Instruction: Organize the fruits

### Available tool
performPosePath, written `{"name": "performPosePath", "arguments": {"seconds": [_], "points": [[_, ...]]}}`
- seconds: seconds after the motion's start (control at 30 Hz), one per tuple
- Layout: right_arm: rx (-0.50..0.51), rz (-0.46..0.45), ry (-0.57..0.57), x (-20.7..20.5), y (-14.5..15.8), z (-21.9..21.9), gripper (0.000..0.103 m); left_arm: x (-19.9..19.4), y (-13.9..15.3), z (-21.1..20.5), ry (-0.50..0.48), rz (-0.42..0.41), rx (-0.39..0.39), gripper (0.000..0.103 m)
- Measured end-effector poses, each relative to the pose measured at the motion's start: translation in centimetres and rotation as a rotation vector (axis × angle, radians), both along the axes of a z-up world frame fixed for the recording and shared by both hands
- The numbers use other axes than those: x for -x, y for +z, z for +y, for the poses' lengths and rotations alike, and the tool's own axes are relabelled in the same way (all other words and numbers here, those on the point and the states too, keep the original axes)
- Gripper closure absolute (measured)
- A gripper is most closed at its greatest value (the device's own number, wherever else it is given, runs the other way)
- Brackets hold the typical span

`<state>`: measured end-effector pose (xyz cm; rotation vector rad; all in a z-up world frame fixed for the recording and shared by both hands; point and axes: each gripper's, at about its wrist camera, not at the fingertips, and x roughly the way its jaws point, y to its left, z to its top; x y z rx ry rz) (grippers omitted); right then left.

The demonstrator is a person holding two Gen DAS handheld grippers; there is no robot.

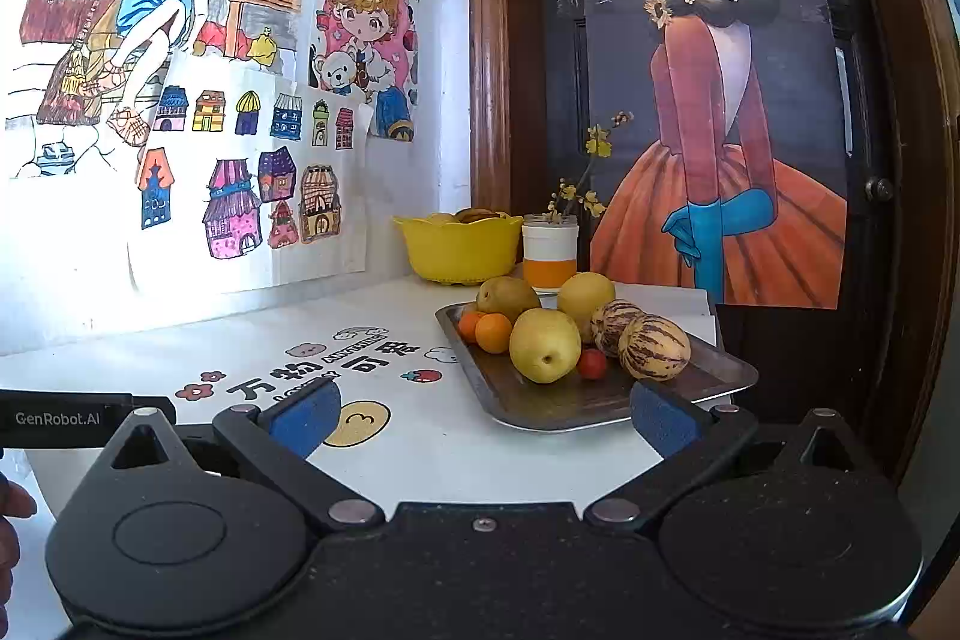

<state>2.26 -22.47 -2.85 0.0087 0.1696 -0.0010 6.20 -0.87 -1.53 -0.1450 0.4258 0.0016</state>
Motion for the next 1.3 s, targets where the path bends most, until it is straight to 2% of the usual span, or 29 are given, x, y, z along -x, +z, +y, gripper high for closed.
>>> {"name": "performPosePath", "arguments": {"seconds": [0.5, 0.67, 0.93, 1.3], "points": [[0.003, -0.001, 0.0, 0.02, -0.03, 0.02, 0.001, -0.1, -0.02, 0.13, -0.001, 0.001, 0.002, 0.0], [0.006, -0.002, 0.002, 0.03, -0.02, 0.08, 0.001, -0.23, -0.1, -0.25, -0.016, 0.034, -0.038, 0.0], [0.007, -0.002, 0.001, 0.03, -0.04, 0.11, 0.001, 0.24, 0.18, -0.72, -0.013, 0.006, -0.063, 0.0], [0.01, -0.002, 0.002, 0.01, -0.05, 0.1, 0.001, 0.11, 0.16, -0.66, -0.01, 0.011, -0.066, 0.0]]}}
